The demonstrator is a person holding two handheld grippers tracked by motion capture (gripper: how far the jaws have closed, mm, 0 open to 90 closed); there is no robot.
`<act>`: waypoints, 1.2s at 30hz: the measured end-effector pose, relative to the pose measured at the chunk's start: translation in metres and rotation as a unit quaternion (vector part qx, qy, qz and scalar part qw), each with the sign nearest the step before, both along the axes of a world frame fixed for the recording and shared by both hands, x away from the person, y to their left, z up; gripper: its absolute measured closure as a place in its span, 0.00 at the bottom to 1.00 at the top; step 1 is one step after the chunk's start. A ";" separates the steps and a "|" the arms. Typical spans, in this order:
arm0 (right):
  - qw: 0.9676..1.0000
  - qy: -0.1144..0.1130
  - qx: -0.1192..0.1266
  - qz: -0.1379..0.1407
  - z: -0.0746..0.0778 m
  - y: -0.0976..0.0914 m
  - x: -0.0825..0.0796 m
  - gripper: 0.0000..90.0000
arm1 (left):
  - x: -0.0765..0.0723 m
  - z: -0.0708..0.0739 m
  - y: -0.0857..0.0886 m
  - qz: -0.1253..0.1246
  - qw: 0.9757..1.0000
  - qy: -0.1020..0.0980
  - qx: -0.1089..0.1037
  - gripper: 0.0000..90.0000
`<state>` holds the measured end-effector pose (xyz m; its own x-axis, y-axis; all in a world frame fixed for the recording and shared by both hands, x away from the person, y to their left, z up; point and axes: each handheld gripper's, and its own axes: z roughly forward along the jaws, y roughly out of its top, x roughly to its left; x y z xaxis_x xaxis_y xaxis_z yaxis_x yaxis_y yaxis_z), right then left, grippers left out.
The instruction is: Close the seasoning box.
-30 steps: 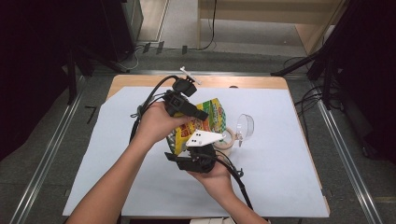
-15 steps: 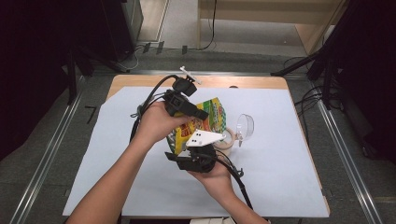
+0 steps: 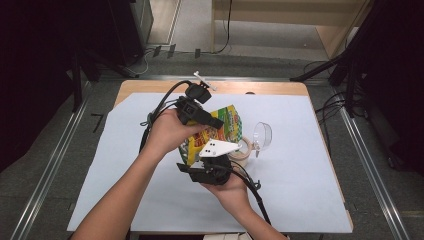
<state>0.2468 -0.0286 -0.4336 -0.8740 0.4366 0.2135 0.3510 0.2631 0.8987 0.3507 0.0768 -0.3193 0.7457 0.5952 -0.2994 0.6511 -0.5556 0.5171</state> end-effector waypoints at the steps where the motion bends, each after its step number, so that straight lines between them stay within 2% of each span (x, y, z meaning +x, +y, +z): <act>1: 1.000 0.000 -0.001 0.000 0.000 0.000 0.000 0.67 | 0.000 0.000 0.000 -0.001 1.000 0.000 0.000 0.88; 22: 1.000 -0.005 -0.006 0.001 0.000 0.001 0.000 0.67 | -0.001 -0.001 0.003 0.002 1.000 -0.003 -0.008 0.88; 36: 1.000 -0.006 -0.007 0.001 0.000 0.000 0.000 0.67 | 0.001 -0.002 0.004 0.005 1.000 0.005 -0.012 0.88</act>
<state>0.2472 -0.0283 -0.4339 -0.8771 0.4385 0.1960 0.3390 0.2761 0.8994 0.3519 0.0806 -0.3212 0.7370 0.5944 -0.3218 0.6616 -0.5369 0.5235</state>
